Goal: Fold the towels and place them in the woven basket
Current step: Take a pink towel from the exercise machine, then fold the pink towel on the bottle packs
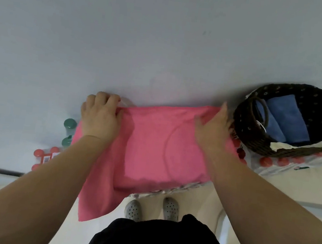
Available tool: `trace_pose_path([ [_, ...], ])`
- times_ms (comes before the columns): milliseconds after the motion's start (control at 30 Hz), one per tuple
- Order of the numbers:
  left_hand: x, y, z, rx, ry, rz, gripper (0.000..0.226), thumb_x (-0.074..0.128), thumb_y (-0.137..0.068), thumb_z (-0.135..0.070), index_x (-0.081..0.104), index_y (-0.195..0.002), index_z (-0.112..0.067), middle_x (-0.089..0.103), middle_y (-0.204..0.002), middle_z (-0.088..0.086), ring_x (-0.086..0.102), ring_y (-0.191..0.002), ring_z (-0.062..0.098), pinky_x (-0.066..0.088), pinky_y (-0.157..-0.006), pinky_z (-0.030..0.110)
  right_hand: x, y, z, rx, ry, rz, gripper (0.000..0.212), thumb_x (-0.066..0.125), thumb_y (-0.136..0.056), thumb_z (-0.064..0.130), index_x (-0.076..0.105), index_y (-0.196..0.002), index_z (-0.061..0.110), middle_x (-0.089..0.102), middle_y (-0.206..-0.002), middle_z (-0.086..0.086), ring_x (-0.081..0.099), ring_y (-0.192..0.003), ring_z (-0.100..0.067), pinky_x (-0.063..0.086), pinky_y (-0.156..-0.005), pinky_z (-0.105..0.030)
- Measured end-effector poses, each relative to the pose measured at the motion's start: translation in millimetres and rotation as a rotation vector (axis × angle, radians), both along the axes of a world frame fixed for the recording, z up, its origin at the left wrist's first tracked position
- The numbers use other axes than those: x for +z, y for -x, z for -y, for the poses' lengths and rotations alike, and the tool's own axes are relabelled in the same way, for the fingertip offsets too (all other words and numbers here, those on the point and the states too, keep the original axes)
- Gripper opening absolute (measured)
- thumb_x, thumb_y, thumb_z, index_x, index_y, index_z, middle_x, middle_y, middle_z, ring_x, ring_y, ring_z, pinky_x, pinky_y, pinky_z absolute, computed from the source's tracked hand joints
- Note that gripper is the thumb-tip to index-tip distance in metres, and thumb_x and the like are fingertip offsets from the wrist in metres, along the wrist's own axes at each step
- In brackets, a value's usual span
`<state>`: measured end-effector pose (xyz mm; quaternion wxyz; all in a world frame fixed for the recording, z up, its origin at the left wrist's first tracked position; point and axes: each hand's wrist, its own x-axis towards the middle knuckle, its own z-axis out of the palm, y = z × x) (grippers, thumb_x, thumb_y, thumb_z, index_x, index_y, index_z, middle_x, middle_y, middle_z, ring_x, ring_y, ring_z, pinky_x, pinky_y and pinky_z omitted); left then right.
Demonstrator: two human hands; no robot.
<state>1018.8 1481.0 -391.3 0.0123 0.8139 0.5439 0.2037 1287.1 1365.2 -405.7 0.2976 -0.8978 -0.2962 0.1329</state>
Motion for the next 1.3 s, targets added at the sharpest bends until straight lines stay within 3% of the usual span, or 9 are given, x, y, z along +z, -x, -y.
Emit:
trace_pose_path([
  [67, -2.5, -10.1, 16.9, 0.012, 0.037, -0.042, 0.045, 0.058, -0.075, -0.024, 0.06, -0.119, -0.014, 0.056, -0.118, 0.016, 0.047, -0.107, 0.038, 0.036, -0.089, 0.048, -12.0, 7.3, 8.1, 0.151, 0.239, 0.062, 0.094, 0.049, -0.094, 0.055, -0.012, -0.157, 0.019, -0.002, -0.165, -0.018, -0.003, -0.152, -0.038, 0.0, -0.122, -0.056],
  [167, -12.4, -27.9, 55.5, -0.063, 0.141, -0.095, 0.063, 0.047, -0.08, -0.044, 0.053, -0.134, -0.013, 0.053, -0.134, 0.017, 0.045, -0.126, 0.04, 0.035, -0.103, 0.053, -28.2, 13.8, 26.2, 0.388, 0.384, 0.193, 0.082, 0.022, -0.097, 0.066, -0.02, -0.155, 0.027, -0.016, -0.165, -0.012, -0.015, -0.151, -0.035, -0.012, -0.118, -0.058],
  [300, -36.8, -48.6, 90.7, -0.175, 0.402, -0.248, 0.081, 0.026, -0.089, -0.076, 0.021, -0.156, -0.031, 0.016, -0.164, 0.007, 0.009, -0.151, 0.034, 0.007, -0.118, 0.061, -36.0, 3.4, 33.3, 0.491, 0.519, 0.304, 0.08, 0.006, -0.091, 0.075, -0.016, -0.155, 0.033, -0.02, -0.164, -0.01, -0.016, -0.15, -0.04, -0.008, -0.117, -0.064],
  [367, -47.5, -52.9, 91.2, -0.193, 0.454, -0.308, 0.088, 0.017, -0.085, -0.082, 0.001, -0.158, -0.034, -0.007, -0.166, 0.005, -0.009, -0.152, 0.033, -0.003, -0.118, 0.062, -38.1, -4.1, 36.4, 0.498, 0.545, 0.323, 0.083, 0.005, -0.088, 0.077, -0.016, -0.156, 0.033, -0.022, -0.163, -0.012, -0.017, -0.149, -0.044, -0.008, -0.117, -0.064],
  [467, -51.4, -60.5, 82.4, -0.226, 0.429, -0.349, 0.093, 0.012, -0.082, -0.085, -0.008, -0.157, -0.033, -0.017, -0.165, 0.006, -0.016, -0.151, 0.032, -0.005, -0.118, 0.062, -42.5, -16.0, 45.7, 0.454, 0.559, 0.328, 0.089, 0.006, -0.085, 0.08, -0.014, -0.156, 0.029, -0.017, -0.163, -0.021, -0.013, -0.148, -0.046, -0.002, -0.118, -0.063],
  [633, -50.0, -74.7, 69.0, -0.294, 0.407, -0.422, 0.097, 0.011, -0.081, -0.087, -0.006, -0.158, -0.031, -0.017, -0.165, 0.008, -0.016, -0.151, 0.031, -0.005, -0.119, 0.061, -37.4, -21.6, 45.4, 0.417, 0.571, 0.315, 0.091, 0.012, -0.088, 0.078, -0.012, -0.157, 0.024, -0.012, -0.162, -0.027, -0.009, -0.148, -0.048, -0.004, -0.117, -0.065],
  [833, -47.2, -67.7, 81.9, -0.232, 0.378, -0.358, 0.088, 0.014, -0.086, -0.082, -0.003, -0.158, -0.034, -0.012, -0.166, 0.003, -0.013, -0.152, 0.027, -0.008, -0.119, 0.058, -27.4, -13.0, 36.9, 0.756, 0.468, 0.412, 0.08, 0.001, -0.09, 0.076, -0.023, -0.153, 0.034, -0.031, -0.16, -0.01, -0.03, -0.146, -0.037, -0.009, -0.116, -0.065],
  [1100, -32.7, -15.7, 112.9, 0.13, 0.334, -0.216, 0.074, 0.026, -0.09, -0.067, 0.037, -0.151, -0.027, 0.03, -0.159, 0.014, 0.016, -0.149, 0.038, 0.01, -0.118, 0.064, -19.8, -29.3, 29.5, 0.749, 0.533, 0.32, 0.087, -0.005, -0.084, 0.081, -0.026, -0.152, 0.031, -0.032, -0.157, -0.019, -0.024, -0.145, -0.045, -0.003, -0.117, -0.066],
  [1300, -25.1, 37.9, 140.0, 0.493, 0.298, -0.131, 0.07, 0.036, -0.085, -0.059, 0.045, -0.144, -0.022, 0.04, -0.151, 0.021, 0.031, -0.141, 0.045, 0.024, -0.114, 0.062, 5.3, 57.7, 9.0, 1.147, 0.285, 0.311, 0.08, 0.013, -0.092, 0.075, -0.011, -0.157, 0.035, -0.024, -0.163, -0.01, -0.023, -0.148, -0.041, -0.013, -0.114, -0.066],
])
